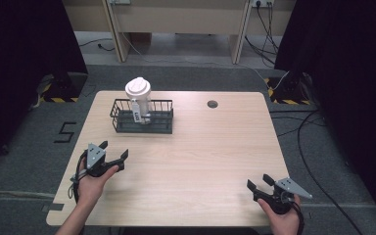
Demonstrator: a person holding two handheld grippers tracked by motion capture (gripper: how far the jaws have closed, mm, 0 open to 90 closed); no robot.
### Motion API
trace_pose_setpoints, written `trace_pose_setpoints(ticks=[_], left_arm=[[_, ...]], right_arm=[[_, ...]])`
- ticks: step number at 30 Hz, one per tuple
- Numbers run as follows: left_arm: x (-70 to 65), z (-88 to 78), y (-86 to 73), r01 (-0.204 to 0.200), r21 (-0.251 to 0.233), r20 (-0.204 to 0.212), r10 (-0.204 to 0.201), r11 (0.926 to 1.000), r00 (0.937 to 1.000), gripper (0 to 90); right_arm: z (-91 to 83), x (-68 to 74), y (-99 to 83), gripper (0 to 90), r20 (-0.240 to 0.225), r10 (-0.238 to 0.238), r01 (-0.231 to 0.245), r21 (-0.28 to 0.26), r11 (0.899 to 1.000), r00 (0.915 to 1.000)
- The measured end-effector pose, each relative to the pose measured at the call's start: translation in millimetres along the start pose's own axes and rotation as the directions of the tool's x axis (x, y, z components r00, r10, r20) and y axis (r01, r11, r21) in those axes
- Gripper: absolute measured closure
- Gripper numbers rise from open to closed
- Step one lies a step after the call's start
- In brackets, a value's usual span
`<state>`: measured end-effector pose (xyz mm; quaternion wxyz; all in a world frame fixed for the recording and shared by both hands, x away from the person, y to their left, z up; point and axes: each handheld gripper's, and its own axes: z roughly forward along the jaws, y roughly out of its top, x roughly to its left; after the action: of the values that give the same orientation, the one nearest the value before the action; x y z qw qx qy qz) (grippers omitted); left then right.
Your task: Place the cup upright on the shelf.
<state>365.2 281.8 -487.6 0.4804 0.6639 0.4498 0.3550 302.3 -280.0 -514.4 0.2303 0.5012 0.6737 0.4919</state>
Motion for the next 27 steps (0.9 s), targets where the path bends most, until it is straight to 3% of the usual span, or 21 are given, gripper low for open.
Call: trace_pose_setpoints(ticks=[15,27], left_arm=[[7.9,-16.0,-19.1,0.026,0.024,-0.031,-0.025,0.9994,0.9992,14.7],[4.5,-22.7,-25.5,0.05,0.008,-0.045,-0.049,0.9987,0.9978,15.0]], right_arm=[[-0.1,0.4,-0.1,26.7,0.001,0.001,-0.001,0.001,1.0,1.0],[0.2,1.2,0.0,26.7,-0.002,0.002,-0.002,0.008,1.0,1.0]])
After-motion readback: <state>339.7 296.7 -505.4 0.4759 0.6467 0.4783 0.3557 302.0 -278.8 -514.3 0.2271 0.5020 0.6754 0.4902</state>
